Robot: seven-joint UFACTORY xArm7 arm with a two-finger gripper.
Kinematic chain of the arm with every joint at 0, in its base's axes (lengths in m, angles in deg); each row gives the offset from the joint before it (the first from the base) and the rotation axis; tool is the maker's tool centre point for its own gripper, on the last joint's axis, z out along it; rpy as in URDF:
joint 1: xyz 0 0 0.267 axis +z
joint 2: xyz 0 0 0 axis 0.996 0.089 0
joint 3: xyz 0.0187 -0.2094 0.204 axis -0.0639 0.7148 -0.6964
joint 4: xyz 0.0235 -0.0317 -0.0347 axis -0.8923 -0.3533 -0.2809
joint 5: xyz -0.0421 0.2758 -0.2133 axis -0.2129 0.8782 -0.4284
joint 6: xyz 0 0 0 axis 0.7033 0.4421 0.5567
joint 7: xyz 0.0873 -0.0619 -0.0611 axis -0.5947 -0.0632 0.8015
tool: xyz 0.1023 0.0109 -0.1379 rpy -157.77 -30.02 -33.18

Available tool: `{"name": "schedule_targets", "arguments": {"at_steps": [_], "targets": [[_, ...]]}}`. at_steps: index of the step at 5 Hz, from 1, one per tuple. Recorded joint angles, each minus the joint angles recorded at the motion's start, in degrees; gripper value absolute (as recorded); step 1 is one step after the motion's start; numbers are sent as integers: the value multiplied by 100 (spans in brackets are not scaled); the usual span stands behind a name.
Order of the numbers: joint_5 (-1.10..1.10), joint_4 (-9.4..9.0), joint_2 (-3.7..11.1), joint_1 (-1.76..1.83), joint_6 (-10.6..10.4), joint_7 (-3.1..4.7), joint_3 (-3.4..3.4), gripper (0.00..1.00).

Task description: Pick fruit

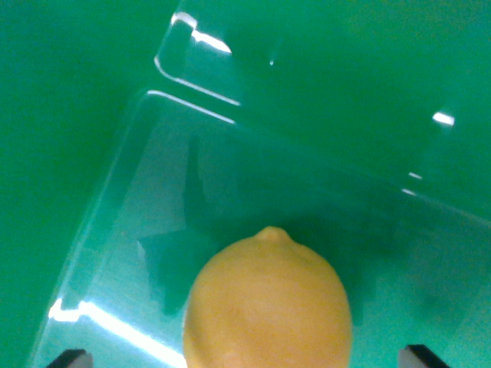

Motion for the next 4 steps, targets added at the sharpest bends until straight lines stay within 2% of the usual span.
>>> {"name": "schedule_targets", "arguments": {"at_steps": [1, 4], "targets": [[5, -60, 37, 15, -88, 17, -13, 0], [7, -91, 56, 23, -132, 25, -20, 0]]}}
